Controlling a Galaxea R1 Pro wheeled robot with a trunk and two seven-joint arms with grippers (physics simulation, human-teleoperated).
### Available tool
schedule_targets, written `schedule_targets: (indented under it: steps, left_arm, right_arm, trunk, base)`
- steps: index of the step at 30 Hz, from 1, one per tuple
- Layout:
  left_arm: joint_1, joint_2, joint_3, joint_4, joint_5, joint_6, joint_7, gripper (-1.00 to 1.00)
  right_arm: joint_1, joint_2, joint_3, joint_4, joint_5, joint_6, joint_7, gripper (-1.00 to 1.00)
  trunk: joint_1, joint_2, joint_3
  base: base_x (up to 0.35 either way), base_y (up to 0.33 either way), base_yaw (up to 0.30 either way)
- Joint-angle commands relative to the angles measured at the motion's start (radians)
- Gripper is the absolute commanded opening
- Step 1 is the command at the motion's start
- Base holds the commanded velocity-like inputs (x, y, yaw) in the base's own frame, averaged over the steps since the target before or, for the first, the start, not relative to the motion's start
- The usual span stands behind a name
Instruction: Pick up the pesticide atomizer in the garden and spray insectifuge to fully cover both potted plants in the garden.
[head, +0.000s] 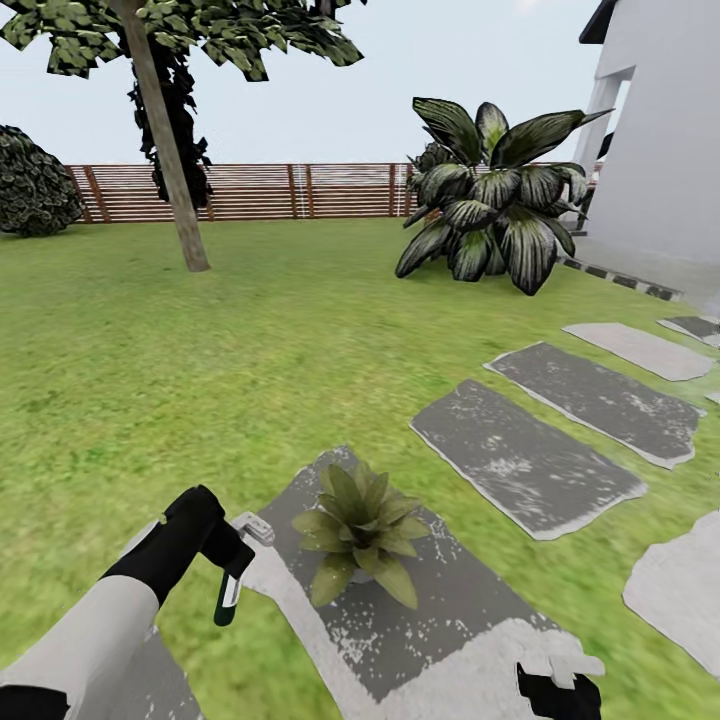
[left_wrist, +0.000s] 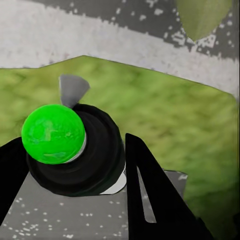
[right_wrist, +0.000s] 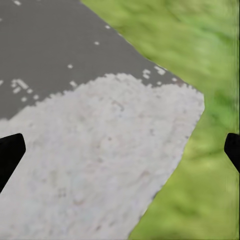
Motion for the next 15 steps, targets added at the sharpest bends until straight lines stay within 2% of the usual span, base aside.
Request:
schedule_targets:
  steps: [1, 8, 15]
  left_arm:
    - [0.0, 0.001, -0.002, -0.002, -0.009, 0.004, -0.01, -1.0]
    - [-0.003, 0.0, -0.002, -0.002, -0.011, 0.011, -0.009, -1.0]
    - [-0.003, -0.001, -0.001, -0.002, -0.011, 0.013, -0.008, -1.0]
  right_arm:
    - [-0.001, 0.0, -0.006, 0.001, 0.011, -0.002, -0.004, 1.0]
    - [-0.001, 0.0, -0.006, 0.003, 0.011, -0.002, -0.004, 1.0]
    - [-0.001, 0.0, -0.006, 0.003, 0.011, -0.003, -0.004, 1.0]
  trunk:
    - [0.0, 0.0, -0.001]
    - [0.0, 0.0, -0.001]
    - [0.0, 0.0, -0.001]
  base:
    - [0.0, -0.272, 0.0]
    - [-0.119, -0.264, 0.02]
    - [-0.073, -0.259, 0.25]
